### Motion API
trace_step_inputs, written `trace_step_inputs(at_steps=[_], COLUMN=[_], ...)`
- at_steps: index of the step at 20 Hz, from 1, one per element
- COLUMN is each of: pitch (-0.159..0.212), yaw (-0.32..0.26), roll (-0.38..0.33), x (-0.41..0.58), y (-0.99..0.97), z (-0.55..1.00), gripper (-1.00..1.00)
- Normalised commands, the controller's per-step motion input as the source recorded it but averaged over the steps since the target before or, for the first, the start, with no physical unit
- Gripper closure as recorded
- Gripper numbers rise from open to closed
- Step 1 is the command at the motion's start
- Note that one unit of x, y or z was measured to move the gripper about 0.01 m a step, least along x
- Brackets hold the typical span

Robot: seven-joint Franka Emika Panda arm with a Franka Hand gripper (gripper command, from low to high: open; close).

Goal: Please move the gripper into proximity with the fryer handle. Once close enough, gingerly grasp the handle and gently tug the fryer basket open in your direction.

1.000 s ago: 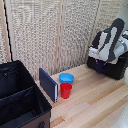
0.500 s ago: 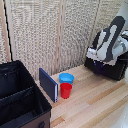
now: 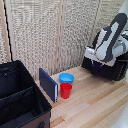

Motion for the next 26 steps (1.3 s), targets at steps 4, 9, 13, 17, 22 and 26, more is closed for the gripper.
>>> trace_step_inputs(at_steps=[4,9,13,17,22,26], pitch=[-0.005,0.028,0.002,-0.016,0.020,0.119], yaw=[-0.148,0.042,0.044,-0.032,-0.021,-0.043], roll=[-0.046,-0.013,-0.007,-0.019,0.064,0.163], x=[0.086,0.139,0.077,0.000,-0.104,-0.199], y=[0.72,0.54,0.40,0.13,-0.02,0.01], z=[0.00,-0.27,-0.34,-0.16,0.30,0.58], gripper=[1.00,1.00,1.00,-1.00,-1.00,-1.00])
